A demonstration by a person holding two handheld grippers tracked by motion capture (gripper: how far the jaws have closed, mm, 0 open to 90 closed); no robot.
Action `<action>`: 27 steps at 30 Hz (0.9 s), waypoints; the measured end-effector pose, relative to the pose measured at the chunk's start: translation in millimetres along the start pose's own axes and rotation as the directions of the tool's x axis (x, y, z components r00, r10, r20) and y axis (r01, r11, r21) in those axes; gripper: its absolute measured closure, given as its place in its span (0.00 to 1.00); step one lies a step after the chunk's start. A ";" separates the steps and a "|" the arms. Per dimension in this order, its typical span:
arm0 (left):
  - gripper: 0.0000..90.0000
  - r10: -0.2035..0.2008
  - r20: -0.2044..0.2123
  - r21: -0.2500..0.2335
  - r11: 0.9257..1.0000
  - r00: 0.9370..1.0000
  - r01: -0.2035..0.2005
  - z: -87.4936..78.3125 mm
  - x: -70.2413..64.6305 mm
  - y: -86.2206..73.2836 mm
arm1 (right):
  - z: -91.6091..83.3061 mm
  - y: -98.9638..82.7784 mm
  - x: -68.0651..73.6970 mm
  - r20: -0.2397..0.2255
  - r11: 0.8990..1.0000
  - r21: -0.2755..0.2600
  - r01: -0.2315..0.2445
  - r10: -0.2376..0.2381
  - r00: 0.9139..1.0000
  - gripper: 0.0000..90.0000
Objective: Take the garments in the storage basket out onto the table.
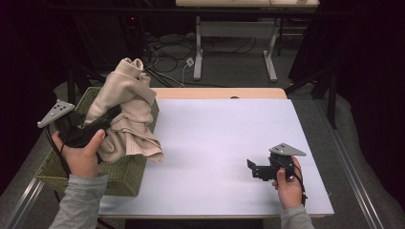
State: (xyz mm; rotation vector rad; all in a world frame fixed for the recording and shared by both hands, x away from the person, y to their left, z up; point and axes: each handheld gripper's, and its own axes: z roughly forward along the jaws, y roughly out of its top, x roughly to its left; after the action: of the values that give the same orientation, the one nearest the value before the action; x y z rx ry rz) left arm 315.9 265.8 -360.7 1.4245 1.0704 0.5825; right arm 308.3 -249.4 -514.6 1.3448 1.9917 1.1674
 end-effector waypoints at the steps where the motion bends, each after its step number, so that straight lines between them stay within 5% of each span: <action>1: 0.62 0.000 0.004 0.000 1.000 1.000 0.000 1.7 -1.7 0.1 | -0.1 0.0 -0.2 0.002 1.000 0.001 0.004 -0.004 1.000 0.00; 27: 0.62 0.006 0.087 0.036 0.999 0.996 -0.009 42.8 -41.9 -13.6 | -0.9 -0.4 -2.1 0.003 1.000 -0.002 0.001 -0.001 1.000 0.00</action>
State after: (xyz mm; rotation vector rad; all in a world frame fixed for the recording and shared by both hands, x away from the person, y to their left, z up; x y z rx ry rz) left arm 329.8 207.0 -371.2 1.4731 1.0114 0.5043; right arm 308.4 -251.7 -514.7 1.3436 1.9882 1.1658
